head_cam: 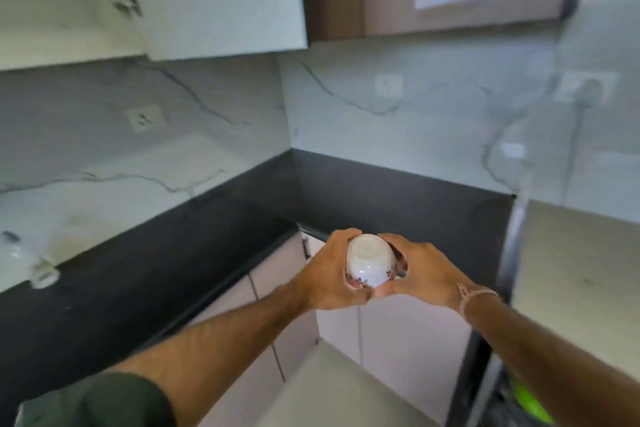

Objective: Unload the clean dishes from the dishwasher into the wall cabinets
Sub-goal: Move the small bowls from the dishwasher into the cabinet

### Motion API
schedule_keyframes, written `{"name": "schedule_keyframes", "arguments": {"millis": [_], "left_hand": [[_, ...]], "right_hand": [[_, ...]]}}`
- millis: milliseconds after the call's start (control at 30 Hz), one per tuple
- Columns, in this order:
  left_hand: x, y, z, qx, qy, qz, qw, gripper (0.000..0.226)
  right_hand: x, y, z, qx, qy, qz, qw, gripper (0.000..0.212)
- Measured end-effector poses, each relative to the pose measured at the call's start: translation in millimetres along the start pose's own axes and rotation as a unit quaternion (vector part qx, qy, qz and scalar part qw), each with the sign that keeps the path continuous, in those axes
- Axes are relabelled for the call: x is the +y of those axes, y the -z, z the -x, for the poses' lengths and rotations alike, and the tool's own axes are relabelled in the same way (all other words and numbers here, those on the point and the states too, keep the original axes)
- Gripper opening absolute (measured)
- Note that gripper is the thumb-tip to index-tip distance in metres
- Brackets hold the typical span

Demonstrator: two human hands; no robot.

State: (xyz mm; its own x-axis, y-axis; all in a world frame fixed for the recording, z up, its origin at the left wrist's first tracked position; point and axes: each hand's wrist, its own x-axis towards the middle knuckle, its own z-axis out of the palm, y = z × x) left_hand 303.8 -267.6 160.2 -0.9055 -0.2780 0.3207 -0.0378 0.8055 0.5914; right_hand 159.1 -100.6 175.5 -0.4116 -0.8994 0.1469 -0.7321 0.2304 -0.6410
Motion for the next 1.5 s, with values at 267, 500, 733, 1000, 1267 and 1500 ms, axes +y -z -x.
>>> {"name": "schedule_keyframes", "arguments": {"millis": [267,500,733,1000,1267,1500], "left_hand": [[-84,222,19,0.064,0.031,-0.080,0.994,0.099],[-133,405,5,0.117,0.054,-0.073,0.989,0.083],[-166,554,-43,0.171,0.112,-0.063,0.977,0.083],[-242,659,-106,0.280,0.183,-0.041,0.942,0.069],[-338,723,-164,0.259,0.333,-0.057,0.905,0.071],[-384,746,-213,0.224,0.421,-0.050,0.878,0.068]], "right_hand": [[-174,-44,-153,-0.017,0.099,-0.070,0.993,0.082],[-311,-55,-298,-0.014,0.157,-0.063,0.985,0.081],[-427,-32,-425,-0.014,0.224,-0.027,0.974,0.072],[-507,-50,-596,-0.054,0.248,-0.049,0.966,0.051],[-537,-101,-733,-0.121,0.220,-0.003,0.968,0.055],[-540,-115,-799,-0.060,0.210,0.042,0.975,0.019]]}}
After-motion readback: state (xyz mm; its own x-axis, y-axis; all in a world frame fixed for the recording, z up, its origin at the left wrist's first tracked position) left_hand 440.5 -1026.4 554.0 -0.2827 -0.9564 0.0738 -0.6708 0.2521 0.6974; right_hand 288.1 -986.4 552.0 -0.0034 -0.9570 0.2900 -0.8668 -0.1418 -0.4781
